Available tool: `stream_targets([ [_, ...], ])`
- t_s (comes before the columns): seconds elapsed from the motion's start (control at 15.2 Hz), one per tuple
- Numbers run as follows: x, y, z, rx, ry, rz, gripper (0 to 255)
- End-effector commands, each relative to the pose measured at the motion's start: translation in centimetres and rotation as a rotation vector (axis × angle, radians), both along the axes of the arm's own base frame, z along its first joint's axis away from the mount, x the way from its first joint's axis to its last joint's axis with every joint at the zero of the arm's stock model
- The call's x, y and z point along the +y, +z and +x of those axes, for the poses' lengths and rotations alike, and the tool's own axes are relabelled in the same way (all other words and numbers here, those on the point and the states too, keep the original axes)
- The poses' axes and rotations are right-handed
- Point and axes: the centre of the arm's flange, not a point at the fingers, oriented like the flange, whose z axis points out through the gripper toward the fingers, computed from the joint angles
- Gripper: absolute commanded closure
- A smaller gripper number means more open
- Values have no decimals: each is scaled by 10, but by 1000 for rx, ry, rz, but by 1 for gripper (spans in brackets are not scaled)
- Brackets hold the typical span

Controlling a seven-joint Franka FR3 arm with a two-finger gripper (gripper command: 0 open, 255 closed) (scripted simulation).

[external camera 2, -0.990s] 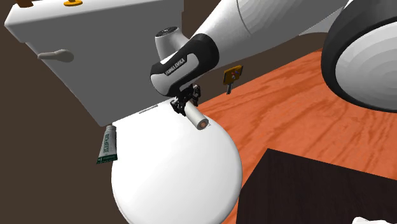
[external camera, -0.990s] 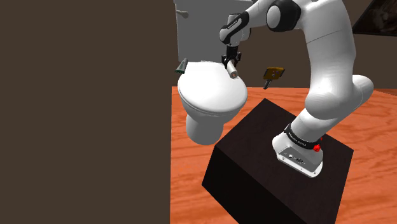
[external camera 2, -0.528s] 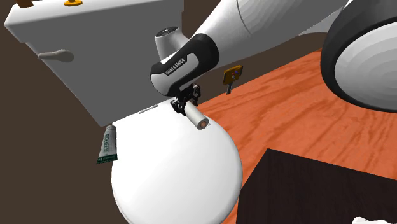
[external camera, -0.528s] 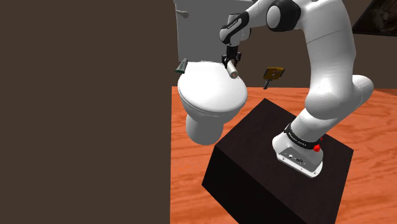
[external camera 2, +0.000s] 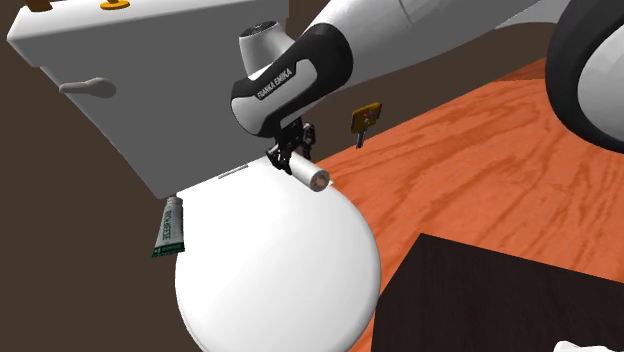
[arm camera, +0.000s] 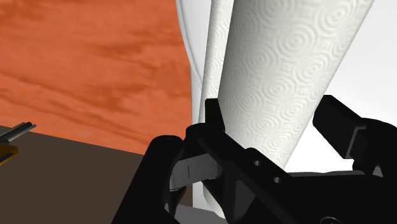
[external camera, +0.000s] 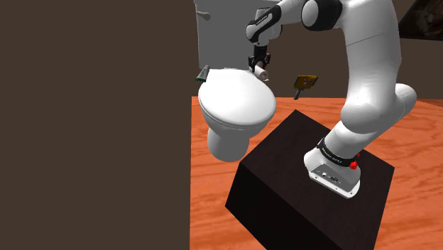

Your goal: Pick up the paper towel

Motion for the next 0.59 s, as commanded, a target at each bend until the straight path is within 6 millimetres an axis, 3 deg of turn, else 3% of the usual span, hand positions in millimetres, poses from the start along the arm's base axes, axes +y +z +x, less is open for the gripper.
stream_targets([
  [0.0, -1, 11, 0, 0, 0, 0, 255],
  [0.4, -1, 43, 0, 0, 0, 0, 255],
  [0.53, -1, 44, 0, 0, 0, 0, 255],
])
